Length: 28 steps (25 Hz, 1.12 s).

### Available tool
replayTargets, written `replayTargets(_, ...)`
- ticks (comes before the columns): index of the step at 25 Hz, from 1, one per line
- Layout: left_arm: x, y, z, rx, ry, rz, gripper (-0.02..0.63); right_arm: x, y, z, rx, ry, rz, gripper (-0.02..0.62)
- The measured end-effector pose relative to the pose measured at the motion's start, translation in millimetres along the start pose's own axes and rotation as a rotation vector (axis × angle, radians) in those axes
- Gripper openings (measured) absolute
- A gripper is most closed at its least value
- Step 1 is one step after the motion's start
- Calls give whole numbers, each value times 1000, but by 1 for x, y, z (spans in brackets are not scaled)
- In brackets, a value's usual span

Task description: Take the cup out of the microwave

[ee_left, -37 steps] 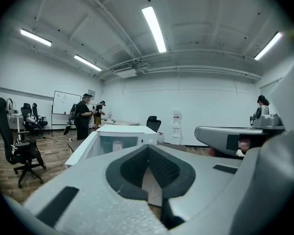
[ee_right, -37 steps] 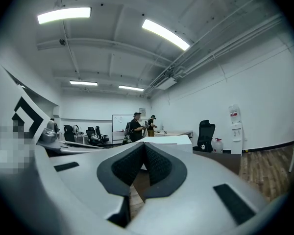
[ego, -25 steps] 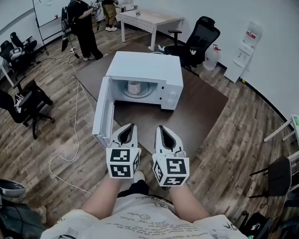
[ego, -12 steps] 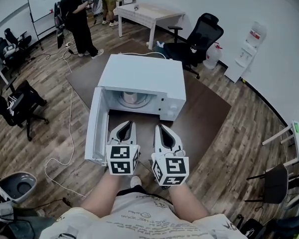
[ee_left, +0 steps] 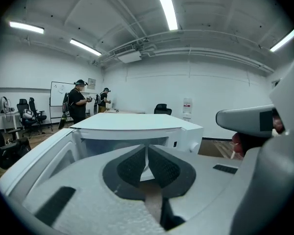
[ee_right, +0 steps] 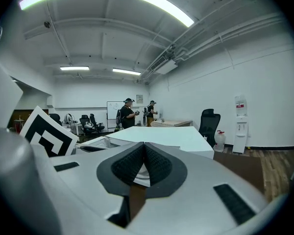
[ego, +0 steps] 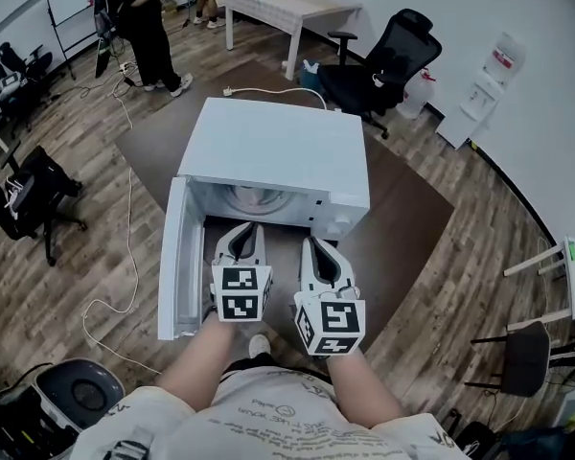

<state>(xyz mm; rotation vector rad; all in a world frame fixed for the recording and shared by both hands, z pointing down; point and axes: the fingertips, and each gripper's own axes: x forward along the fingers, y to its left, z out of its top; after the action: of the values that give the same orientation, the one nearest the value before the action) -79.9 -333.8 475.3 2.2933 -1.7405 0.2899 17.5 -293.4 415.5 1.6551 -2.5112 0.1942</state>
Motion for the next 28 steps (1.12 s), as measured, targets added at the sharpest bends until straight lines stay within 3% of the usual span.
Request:
replayTargets(9,49,24,-25,-14,73,59,13,19,-19,-25,8,78,6,15)
replayTargets(12,63,31,-33,10,83,47,15,25,-26,-36,33,109,7,15)
replayTargets(16,81,42,-46,16,104,28,84,28,-32,-42,25,122,0,15)
replayTargets(28,131,54,-88,-2,199,5,89,36,-50,-49,-16,163,-41,15)
